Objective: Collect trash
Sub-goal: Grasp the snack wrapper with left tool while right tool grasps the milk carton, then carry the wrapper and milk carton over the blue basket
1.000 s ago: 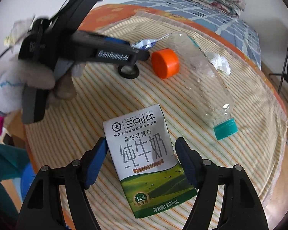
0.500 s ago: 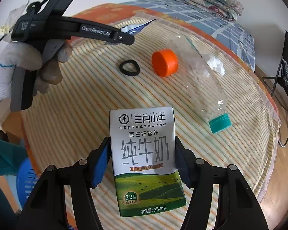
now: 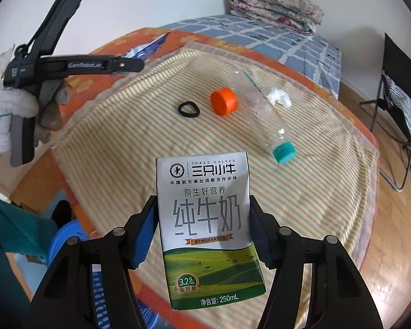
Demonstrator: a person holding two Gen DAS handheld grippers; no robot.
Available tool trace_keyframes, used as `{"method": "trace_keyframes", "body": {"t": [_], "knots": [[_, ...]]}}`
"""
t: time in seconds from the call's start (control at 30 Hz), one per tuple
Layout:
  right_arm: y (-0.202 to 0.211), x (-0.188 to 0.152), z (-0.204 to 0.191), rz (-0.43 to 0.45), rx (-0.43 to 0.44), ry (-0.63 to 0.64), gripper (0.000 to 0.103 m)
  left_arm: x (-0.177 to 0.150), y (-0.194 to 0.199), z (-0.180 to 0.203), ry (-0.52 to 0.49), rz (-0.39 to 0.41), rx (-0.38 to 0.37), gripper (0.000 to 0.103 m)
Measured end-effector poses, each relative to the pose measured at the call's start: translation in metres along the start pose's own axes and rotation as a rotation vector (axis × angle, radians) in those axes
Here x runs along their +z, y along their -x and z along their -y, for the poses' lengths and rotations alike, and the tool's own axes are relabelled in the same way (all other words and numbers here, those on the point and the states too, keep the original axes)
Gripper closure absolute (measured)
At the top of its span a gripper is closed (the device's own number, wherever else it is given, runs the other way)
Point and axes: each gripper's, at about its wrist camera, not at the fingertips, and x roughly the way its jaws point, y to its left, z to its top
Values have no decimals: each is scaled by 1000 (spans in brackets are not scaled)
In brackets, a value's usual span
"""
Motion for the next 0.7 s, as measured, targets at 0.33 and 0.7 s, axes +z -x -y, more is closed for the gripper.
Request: {"method": "trace_keyframes", "body": {"t": [0.33, 0.7], "knots": [[72, -30, -21, 113, -19, -85, 41, -44, 67, 21, -50, 13, -42, 53], [99, -69, -58, 170, 19, -110, 41, -112, 116, 52, -85, -15, -114, 53]]}}
